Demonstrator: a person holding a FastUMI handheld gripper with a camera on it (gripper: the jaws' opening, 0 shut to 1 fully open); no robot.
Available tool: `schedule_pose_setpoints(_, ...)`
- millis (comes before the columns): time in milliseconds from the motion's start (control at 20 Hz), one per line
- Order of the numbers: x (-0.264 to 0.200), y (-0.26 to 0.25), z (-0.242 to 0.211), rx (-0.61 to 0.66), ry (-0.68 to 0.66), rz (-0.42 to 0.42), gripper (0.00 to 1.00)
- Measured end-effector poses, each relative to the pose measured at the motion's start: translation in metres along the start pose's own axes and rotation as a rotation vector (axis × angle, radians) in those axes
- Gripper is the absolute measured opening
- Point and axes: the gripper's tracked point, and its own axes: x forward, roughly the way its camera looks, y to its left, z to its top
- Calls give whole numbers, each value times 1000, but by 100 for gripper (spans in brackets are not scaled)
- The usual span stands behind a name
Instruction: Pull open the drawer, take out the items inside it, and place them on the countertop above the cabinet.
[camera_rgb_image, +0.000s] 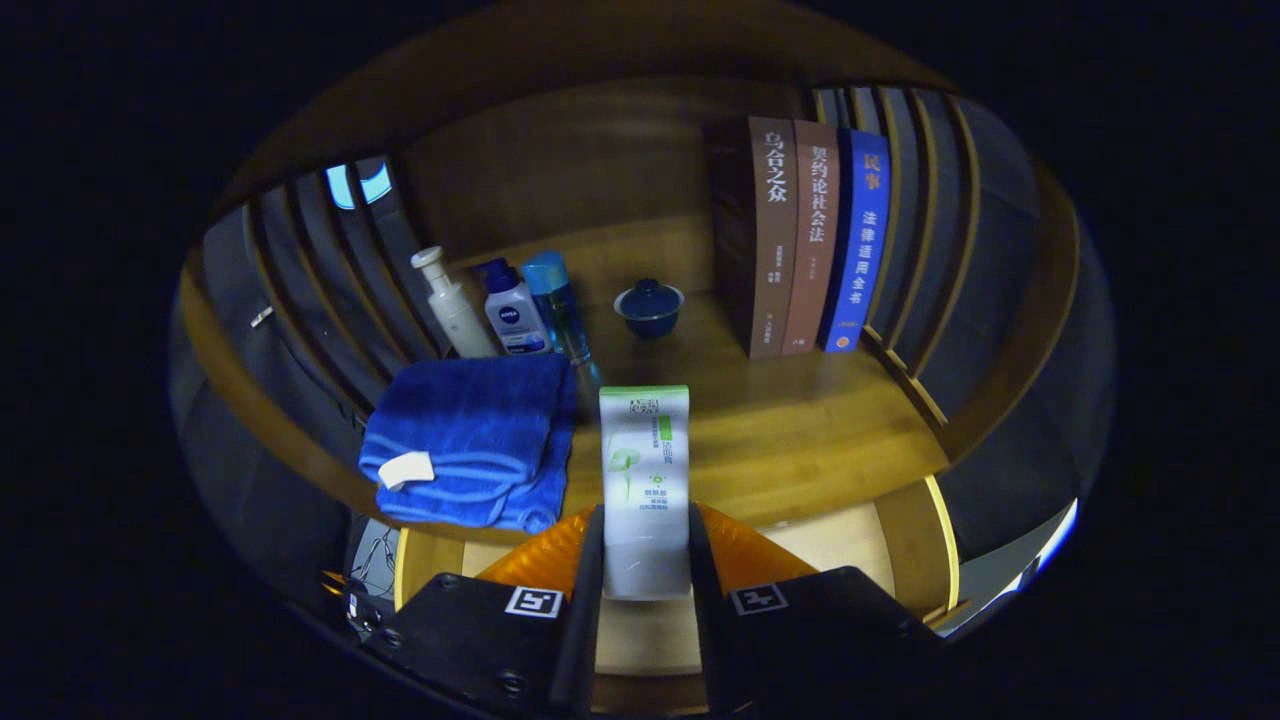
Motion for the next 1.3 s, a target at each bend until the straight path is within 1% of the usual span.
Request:
schedule_pose_setpoints(150,32,1,9,3,20,-4,46)
schedule_pose_setpoints(350,61,4,13,-28,33,-14,46)
schedule_pose_setpoints(600,80,1,11,-22,45,-34,46)
schedule_pose_setpoints(750,85,-5,4,-27,73,-48,46)
schedule_pose_setpoints(800,86,-6,1,-26,80,-50,46)
schedule_pose_setpoints(850,85,-3,2,-18,72,-33,47)
schedule_pose_setpoints(900,85,0,5,-5,46,-13,49)
schedule_pose_setpoints(1050,68,4,14,0,12,-5,98)
schedule_pose_setpoints(1300,20,4,1,1,-35,8,100)
